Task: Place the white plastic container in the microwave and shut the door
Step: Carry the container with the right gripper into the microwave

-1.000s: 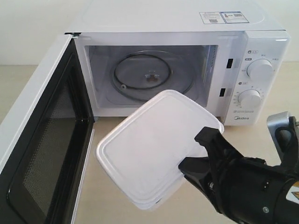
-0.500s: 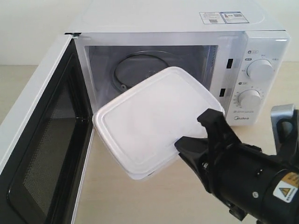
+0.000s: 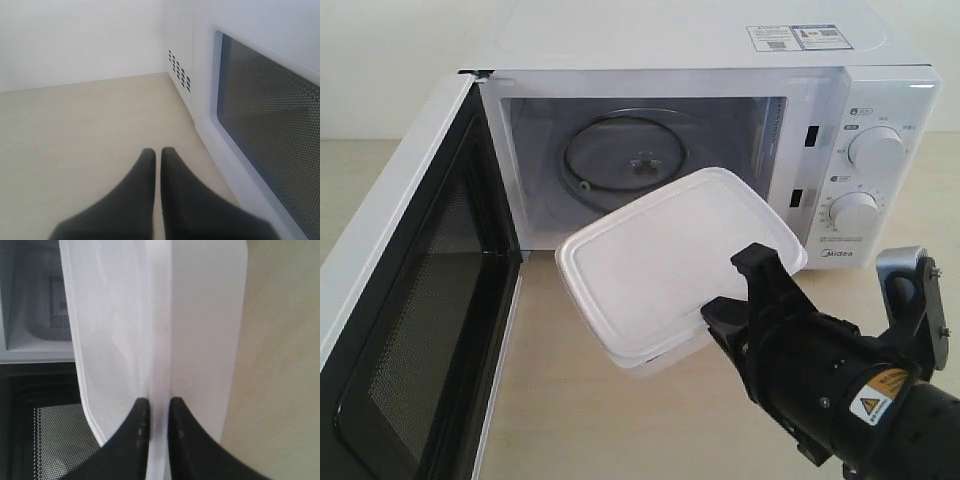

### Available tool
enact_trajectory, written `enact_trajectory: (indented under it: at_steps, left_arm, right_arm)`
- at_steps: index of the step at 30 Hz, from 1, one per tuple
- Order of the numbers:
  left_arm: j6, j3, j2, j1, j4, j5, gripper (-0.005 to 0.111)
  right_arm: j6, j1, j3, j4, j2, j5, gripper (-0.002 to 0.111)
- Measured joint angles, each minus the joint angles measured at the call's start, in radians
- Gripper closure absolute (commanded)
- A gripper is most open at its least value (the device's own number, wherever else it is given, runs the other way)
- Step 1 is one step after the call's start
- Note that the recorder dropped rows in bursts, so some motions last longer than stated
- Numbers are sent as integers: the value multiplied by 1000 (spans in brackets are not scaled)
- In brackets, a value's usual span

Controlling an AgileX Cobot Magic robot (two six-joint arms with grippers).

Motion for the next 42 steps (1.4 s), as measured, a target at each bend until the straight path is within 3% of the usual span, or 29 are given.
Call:
enact_trajectory:
  at_steps: [42]
  left_arm:
    - [0, 0, 0, 0, 0, 0, 102]
  right_arm:
    - [227, -318, -523, -245, 458, 77, 108]
